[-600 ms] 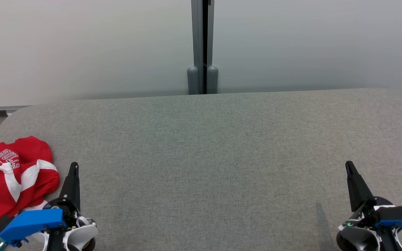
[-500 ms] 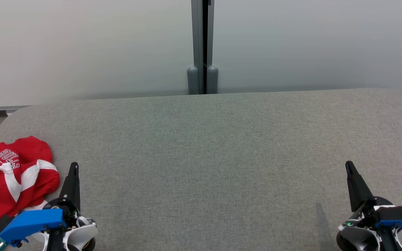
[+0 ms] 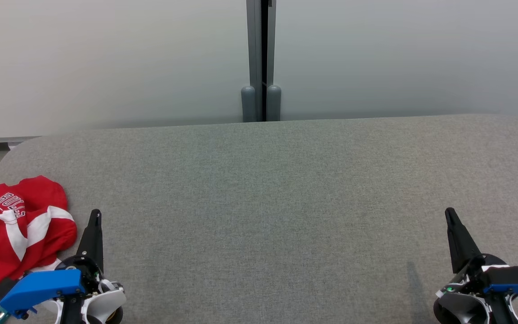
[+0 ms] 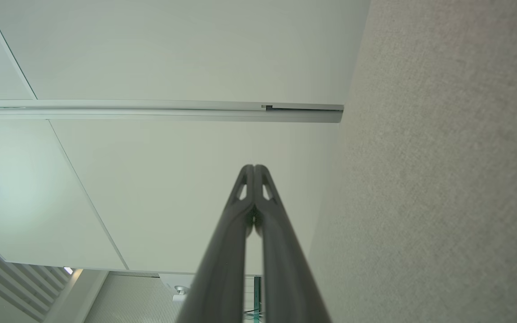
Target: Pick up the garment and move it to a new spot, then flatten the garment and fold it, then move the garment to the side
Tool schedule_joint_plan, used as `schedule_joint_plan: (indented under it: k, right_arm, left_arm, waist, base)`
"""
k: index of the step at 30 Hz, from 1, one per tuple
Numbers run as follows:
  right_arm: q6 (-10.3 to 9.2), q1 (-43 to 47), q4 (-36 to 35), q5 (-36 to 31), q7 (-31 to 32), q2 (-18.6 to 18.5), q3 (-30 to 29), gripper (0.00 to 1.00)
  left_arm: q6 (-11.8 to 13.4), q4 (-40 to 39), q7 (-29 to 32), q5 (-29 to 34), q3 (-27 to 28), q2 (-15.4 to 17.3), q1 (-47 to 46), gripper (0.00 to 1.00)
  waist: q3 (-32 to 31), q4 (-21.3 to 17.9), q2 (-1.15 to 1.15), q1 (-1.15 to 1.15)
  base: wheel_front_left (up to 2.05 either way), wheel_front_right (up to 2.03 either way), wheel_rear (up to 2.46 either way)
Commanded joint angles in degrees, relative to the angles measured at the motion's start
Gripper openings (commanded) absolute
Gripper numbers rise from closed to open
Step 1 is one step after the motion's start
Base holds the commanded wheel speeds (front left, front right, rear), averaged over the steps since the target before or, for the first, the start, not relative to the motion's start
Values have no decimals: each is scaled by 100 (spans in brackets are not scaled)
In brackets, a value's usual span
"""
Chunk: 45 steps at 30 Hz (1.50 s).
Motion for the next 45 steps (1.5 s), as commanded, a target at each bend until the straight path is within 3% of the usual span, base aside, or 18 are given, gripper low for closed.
schedule_joint_plan:
  k: [1, 45]
  right_arm:
    - [3, -73, 9, 3, 3, 7, -3, 0]
    - [3, -73, 9, 3, 3, 7, -3, 0]
  left_arm:
    - [-30, 4, 10, -7, 6, -7, -61, 0]
    - [-30, 4, 10, -7, 6, -7, -61, 0]
  waist:
    - [0, 0, 0, 0]
    - [0, 0, 0, 0]
  base:
    - [0, 0, 0]
    - [0, 0, 0]
